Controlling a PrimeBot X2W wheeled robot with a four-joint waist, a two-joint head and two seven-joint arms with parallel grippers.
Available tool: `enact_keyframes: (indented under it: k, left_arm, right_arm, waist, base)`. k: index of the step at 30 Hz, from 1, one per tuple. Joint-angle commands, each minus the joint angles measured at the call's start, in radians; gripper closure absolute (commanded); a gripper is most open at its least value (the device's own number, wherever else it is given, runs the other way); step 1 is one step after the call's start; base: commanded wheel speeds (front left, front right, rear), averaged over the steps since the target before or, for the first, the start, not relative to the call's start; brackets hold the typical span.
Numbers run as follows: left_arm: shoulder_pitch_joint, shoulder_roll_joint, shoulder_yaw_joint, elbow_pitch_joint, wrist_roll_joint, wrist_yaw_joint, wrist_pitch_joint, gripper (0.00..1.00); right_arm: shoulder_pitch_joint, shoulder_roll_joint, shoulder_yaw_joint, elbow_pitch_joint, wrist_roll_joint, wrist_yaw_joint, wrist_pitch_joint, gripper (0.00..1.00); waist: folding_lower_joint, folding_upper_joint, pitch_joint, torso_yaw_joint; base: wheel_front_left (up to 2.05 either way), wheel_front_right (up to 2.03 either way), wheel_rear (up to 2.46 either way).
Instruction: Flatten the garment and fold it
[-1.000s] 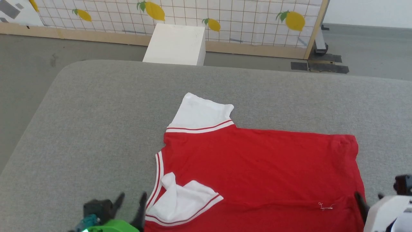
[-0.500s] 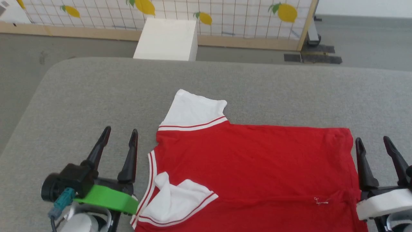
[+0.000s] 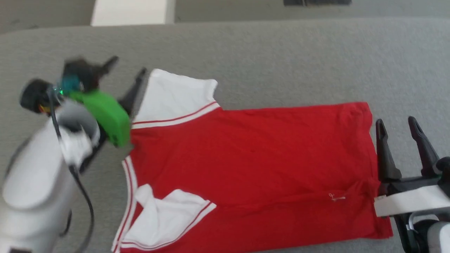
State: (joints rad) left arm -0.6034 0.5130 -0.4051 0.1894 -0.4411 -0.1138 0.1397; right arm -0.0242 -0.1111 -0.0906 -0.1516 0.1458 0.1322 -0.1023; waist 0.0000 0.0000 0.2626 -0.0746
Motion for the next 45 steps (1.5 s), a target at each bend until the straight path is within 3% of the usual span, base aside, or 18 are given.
enact_keyframes:
  k: [1,4,12,24,25,26,32,36,45]
  left_arm:
    - [-0.050,0.006,-0.004,0.037,-0.048,-0.007,0.063,0.00]
    - [-0.166,0.026,-0.009,0.127,-0.119,-0.012,0.221,0.00]
    - [-0.339,0.056,-0.018,0.307,-0.227,-0.008,0.526,0.00]
    - [-0.386,0.074,-0.067,0.390,-0.271,-0.008,0.742,0.02]
    - [-0.379,0.072,-0.074,0.392,-0.285,-0.009,0.775,1.00]
    - [-0.376,0.073,-0.082,0.387,-0.292,-0.011,0.794,1.00]
    - [-0.377,0.066,-0.090,0.344,-0.269,-0.014,0.655,1.00]
    - [-0.378,0.053,-0.109,0.332,-0.229,-0.015,0.497,1.00]
    - [-0.303,0.023,-0.182,0.212,-0.212,-0.017,0.278,1.00]
  right_arm:
    - [-0.023,0.006,0.009,-0.013,0.010,-0.002,0.002,0.00]
    - [-0.041,0.013,0.020,-0.026,0.024,-0.002,0.008,0.00]
    - [-0.077,0.035,0.035,-0.045,0.088,-0.002,0.021,0.00]
    - [-0.090,0.044,0.040,-0.053,0.102,-0.002,0.031,0.00]
    - [-0.090,0.044,0.038,-0.054,0.101,-0.002,0.033,0.00]
    - [-0.089,0.043,0.037,-0.054,0.099,-0.002,0.035,0.00]
    - [-0.096,-0.001,0.032,-0.042,0.086,-0.002,0.085,0.00]
    - [-0.115,-0.078,0.051,-0.025,0.099,-0.002,0.183,0.00]
    - [-0.255,-0.311,0.101,0.082,0.246,-0.002,0.614,0.00]
  waist:
    - [0.0000,0.0000,0.111,-0.104]
    - [0.0000,0.0000,0.148,-0.133]
    - [0.0000,0.0000,0.209,-0.182]
    - [0.0000,0.0000,0.249,-0.196]
    - [0.0000,0.0000,0.250,-0.192]
    - [0.0000,0.0000,0.251,-0.189]
    - [0.0000,0.0000,0.222,-0.149]
    - [0.0000,0.0000,0.174,-0.106]
    - [0.0000,0.0000,0.093,0.020]
  base:
    - [0.00,0.00,0.00]
    - [0.00,0.00,0.00]
    - [0.00,0.00,0.00]
    - [0.00,0.00,0.00]
    - [0.00,0.00,0.00]
    - [0.00,0.00,0.00]
    - [0.00,0.00,0.00]
    - [0.00,0.00,0.00]
    - [0.00,0.00,0.00]
